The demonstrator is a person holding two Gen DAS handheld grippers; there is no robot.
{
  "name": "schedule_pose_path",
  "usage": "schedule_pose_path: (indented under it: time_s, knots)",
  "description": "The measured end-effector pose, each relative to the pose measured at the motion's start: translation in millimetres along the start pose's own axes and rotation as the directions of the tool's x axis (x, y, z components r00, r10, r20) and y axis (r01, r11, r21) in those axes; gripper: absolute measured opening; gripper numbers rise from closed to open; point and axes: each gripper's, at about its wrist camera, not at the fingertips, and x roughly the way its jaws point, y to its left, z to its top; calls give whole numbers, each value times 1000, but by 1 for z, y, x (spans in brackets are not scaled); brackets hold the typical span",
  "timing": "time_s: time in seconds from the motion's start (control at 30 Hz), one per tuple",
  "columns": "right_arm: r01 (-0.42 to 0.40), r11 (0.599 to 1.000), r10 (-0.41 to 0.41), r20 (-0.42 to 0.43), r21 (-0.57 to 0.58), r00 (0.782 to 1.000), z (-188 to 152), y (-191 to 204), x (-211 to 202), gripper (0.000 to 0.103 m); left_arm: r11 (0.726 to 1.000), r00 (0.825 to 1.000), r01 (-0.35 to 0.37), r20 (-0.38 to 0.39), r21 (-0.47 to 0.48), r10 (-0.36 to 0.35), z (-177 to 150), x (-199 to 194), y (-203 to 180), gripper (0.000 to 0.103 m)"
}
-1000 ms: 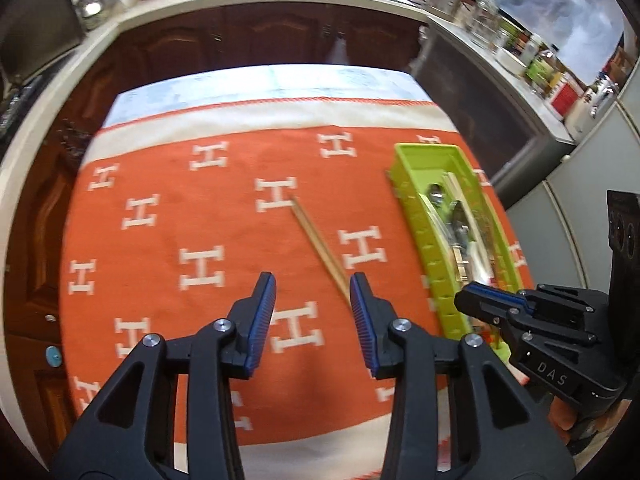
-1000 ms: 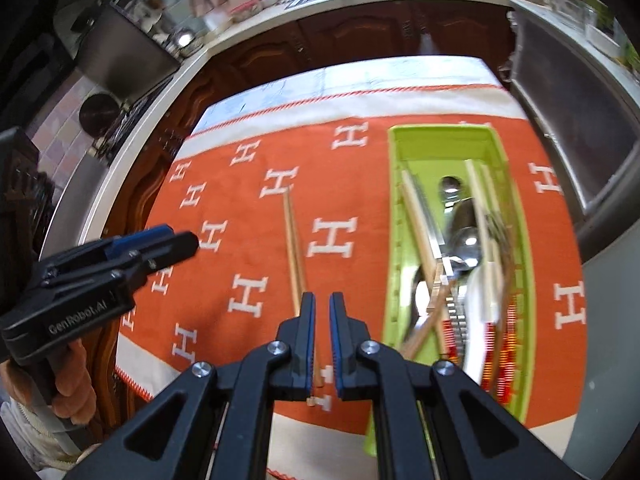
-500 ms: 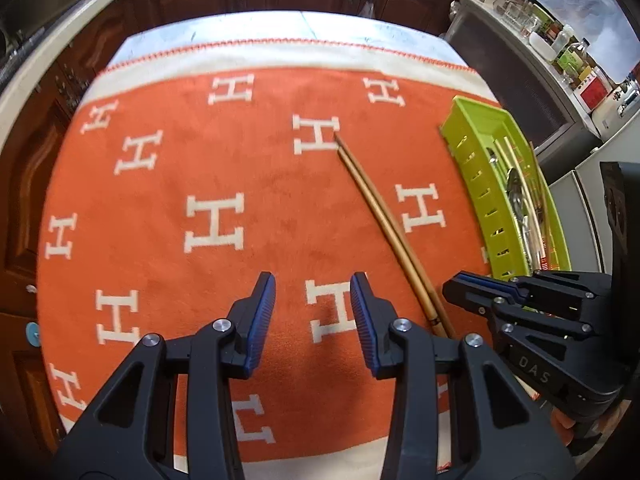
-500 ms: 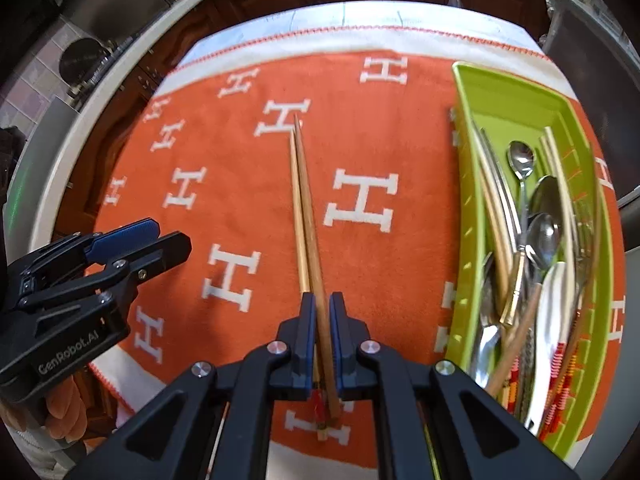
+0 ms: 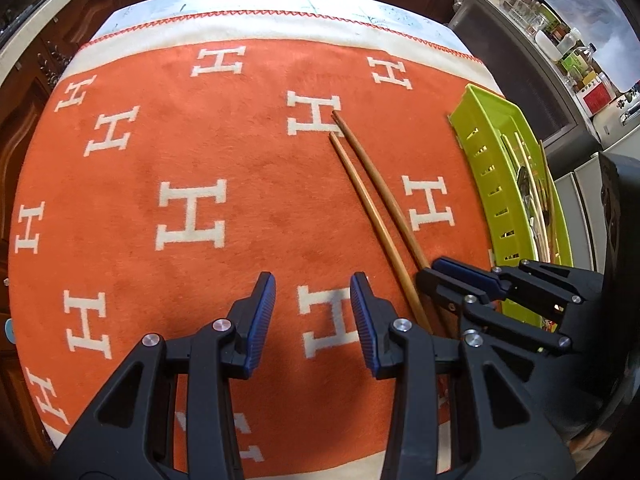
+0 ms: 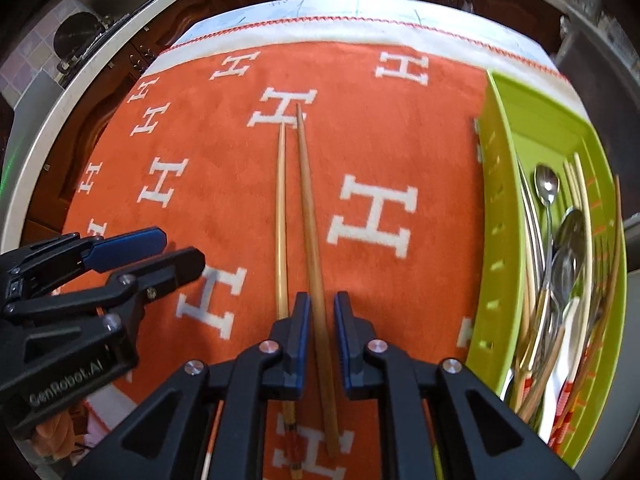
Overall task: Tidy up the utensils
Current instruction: 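Grasp a wooden chopstick with right tool while left tool grasps the other chopstick, then carry both chopsticks over the green tray and release them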
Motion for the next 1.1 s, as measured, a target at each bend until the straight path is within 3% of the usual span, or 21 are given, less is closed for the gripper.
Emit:
schedule_pose_path:
  time_s: [0.17,0.37,0.47,0.73,0.9,0.93,0.97,1.1]
  knots:
    - [21,1000,-20,35,-12,999,0,0,-2,7,1000,1000,8,-13,0,-8,3,4,-5,35]
    - [-91,991,83,85,101,993,-5,-26,-23,6,999,999,34,-35,-20,-35,11,10,-17,36]
    - [-130,981,113,123,146,986,-8,-40,-40,6,998,997,42,-59,-37,-44,13,16,-22,41]
    - [-168,962,123,209,213,970,-29,-73,-79,6,999,994,-12,-108,-39,8,18,34,-52,45]
    - [-179,952,119,237,249,964,-42,-89,-89,6,992,987,-130,-95,2,129,15,39,-78,45]
    - [-182,949,120,241,256,963,-44,-92,-90,6,990,987,-137,-85,11,138,14,39,-83,32]
    - [-184,947,119,244,262,962,-46,-95,-91,6,989,986,-145,-79,19,146,14,39,-87,11]
    - [-189,939,113,262,287,958,-57,-108,-99,6,998,992,-63,-113,-20,60,12,39,-91,4]
